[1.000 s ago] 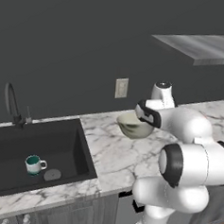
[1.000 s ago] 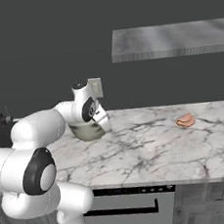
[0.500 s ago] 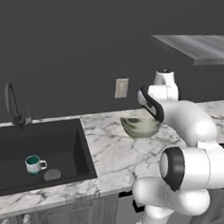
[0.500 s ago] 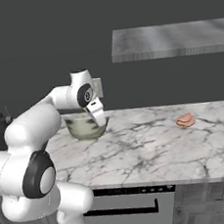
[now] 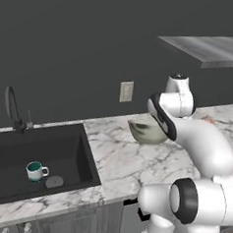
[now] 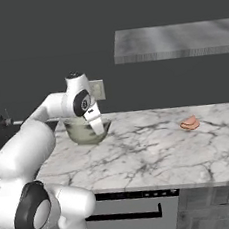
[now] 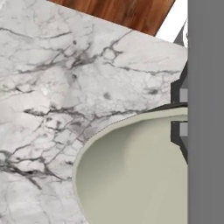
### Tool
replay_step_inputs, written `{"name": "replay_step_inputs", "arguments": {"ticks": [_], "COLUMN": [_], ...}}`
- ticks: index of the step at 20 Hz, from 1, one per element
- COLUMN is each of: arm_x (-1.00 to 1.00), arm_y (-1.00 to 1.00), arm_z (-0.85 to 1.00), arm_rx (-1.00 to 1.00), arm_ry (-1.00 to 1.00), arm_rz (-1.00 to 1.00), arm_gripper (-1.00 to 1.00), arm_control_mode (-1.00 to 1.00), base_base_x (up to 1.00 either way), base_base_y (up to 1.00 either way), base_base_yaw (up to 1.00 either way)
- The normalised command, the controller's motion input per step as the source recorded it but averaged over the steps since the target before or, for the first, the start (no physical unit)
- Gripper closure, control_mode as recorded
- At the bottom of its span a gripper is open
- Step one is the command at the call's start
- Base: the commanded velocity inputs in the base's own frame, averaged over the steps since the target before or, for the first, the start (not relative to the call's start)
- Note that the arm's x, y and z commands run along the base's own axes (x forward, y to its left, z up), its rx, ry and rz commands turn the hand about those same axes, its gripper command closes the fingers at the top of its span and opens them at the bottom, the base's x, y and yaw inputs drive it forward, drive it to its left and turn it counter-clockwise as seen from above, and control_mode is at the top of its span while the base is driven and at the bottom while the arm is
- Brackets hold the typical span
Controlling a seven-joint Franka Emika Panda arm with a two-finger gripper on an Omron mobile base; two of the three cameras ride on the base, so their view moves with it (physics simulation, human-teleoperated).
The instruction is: Pick the mug and place it in the sink. Pick the bowl and place it in the open cabinet and then close the cabinet.
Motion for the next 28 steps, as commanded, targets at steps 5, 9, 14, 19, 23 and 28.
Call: {"name": "replay_step_inputs", "arguments": {"ticks": [5, 9, 14, 19, 23, 28], "arm_x": [-0.34, -0.2, -0.27, -0.21, -0.16, -0.28], "arm_y": [0.0, 0.0, 0.0, 0.08, 0.11, 0.0], "arm_z": [0.21, 0.3, 0.37, 0.42, 0.29, 0.05], "arm_rx": [-0.03, 0.0, 0.0, 0.0, 0.0, 0.0], "arm_ry": [-0.24, -0.03, 0.0, 0.0, 0.0, -0.07], "arm_rz": [-0.04, -0.03, -0.06, -0.07, -0.08, -0.04], "arm_gripper": [1.0, 1.0, 1.0, 1.0, 1.0, 1.0], "arm_control_mode": [-1.0, -1.0, -1.0, -1.0, -1.0, -1.0], "base_base_x": [0.0, 0.0, 0.0, 0.0, 0.0, 0.0], "base_base_y": [0.0, 0.0, 0.0, 0.0, 0.0, 0.0], "base_base_yaw": [0.0, 0.0, 0.0, 0.0, 0.0, 0.0]}}
